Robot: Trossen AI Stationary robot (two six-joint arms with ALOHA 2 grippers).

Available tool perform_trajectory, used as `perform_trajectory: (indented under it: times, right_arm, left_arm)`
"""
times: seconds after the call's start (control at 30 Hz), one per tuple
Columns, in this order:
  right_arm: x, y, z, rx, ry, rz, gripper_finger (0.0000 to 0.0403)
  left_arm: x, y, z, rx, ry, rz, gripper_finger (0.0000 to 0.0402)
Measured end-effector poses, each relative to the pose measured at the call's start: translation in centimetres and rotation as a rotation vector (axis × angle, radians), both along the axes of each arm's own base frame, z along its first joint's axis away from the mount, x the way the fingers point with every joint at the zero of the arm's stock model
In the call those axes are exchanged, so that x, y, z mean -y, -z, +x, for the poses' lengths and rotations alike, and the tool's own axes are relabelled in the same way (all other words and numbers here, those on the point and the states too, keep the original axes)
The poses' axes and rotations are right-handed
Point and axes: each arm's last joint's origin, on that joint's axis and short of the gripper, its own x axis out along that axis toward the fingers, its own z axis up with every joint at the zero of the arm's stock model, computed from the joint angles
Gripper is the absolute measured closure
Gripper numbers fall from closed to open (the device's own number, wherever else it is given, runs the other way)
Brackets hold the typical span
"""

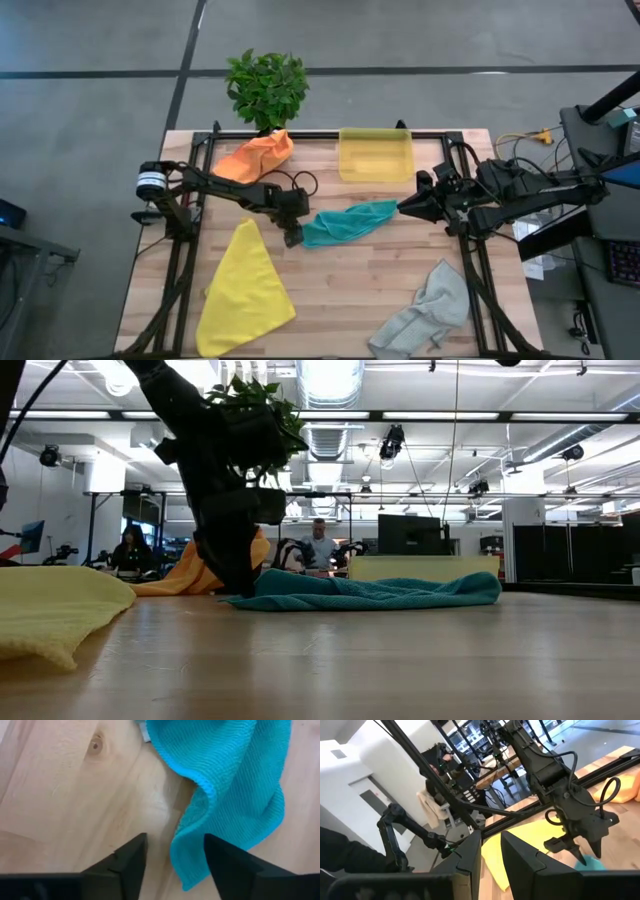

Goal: Fold microfiber towels
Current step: Fold the blue microfiber towel

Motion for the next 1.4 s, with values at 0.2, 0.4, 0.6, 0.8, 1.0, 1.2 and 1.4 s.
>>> perform_trajectory:
  times: [0.2,0.4,0.6,0.8,1.0,1.2,1.4]
  right_arm:
    - [0.0,0.0,0.0,0.000,0.000,0.000,0.0332]
    - [0.0,0.0,0.0,0.001,0.002,-0.004,0.0332]
    - [0.2,0.0,0.0,0.008,0.055,-0.037,0.0332]
    - [0.2,0.4,0.9,-0.006,0.109,-0.099,0.0332]
    - [-0.2,1.2,3.4,-0.006,0.103,-0.167,0.0332]
    - [-0.6,2.1,5.9,-0.023,0.096,-0.222,0.0332]
    - [-0.8,1.1,7.0,-0.007,0.093,-0.273,0.0332]
  left_arm:
    - [0.1,0.0,0.0,0.008,0.045,0.000,0.0331]
    - [0.4,-0.3,-0.2,0.003,0.104,-0.053,0.0395]
    - [0.4,-4.6,-0.2,0.026,0.137,-0.029,0.0400]
    - [0.4,-10.7,-0.6,0.147,0.178,0.020,0.0401]
    - [0.3,-15.6,-1.1,0.284,0.124,0.016,0.0401]
    - [0.3,-19.7,-1.8,0.373,0.081,-0.014,0.0401]
    - [-0.5,-24.3,-1.5,0.585,-0.120,-0.149,0.0401]
